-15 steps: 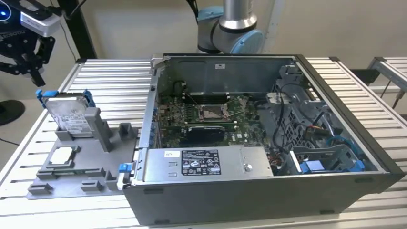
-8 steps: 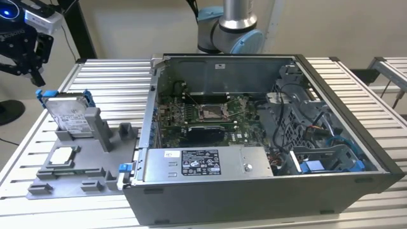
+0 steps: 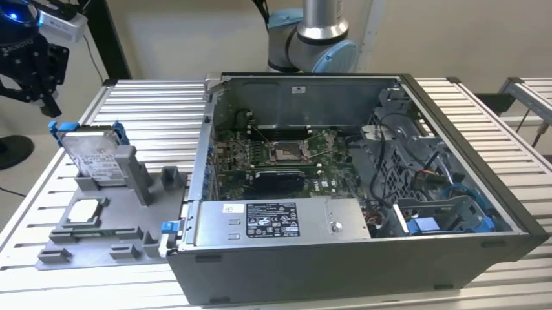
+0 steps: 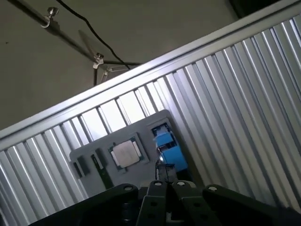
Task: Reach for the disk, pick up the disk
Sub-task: 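Pick up the disk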
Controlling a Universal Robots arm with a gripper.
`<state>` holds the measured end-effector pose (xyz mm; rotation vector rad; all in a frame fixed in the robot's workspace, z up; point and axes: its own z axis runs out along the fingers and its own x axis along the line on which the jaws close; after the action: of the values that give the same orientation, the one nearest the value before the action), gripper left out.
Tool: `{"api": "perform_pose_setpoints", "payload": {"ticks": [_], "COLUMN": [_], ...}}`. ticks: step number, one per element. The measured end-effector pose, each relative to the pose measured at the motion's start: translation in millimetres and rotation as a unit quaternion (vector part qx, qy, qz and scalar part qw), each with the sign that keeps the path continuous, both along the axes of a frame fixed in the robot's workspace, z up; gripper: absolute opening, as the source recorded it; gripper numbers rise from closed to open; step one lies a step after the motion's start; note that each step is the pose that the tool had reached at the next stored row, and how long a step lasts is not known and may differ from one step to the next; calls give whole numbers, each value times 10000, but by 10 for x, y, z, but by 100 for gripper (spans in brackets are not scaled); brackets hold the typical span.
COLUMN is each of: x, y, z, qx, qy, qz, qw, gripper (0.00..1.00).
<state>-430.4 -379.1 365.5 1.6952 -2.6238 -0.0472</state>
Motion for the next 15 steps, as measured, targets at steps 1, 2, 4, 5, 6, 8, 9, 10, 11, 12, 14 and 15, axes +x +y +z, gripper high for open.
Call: {"api": "perform_pose_setpoints", "payload": {"ticks": [1,2,4,5,6,8,9,10,11,12,14,15], "x": [0,0,0,0,0,0,0,0,0,0,0,0], "y": [0,0,0,0,0,0,0,0,0,0,0,0], "z": [0,0,0,0,0,0,0,0,0,0,0,0], "qx": [0,0,0,0,0,0,0,0,0,-1,-1,-1], "qy": [0,0,0,-1,-1,-3,-5,-6,-8,-10,-17,-21], "qz": [92,182,365,458,550,732,822,912,1001,1091,1277,1369], "qw": [10000,9998,9993,9990,9985,9973,9966,9958,9950,9940,9918,9906], "gripper": [0,0,0,0,0,0,0,0,0,0,0,0]}}
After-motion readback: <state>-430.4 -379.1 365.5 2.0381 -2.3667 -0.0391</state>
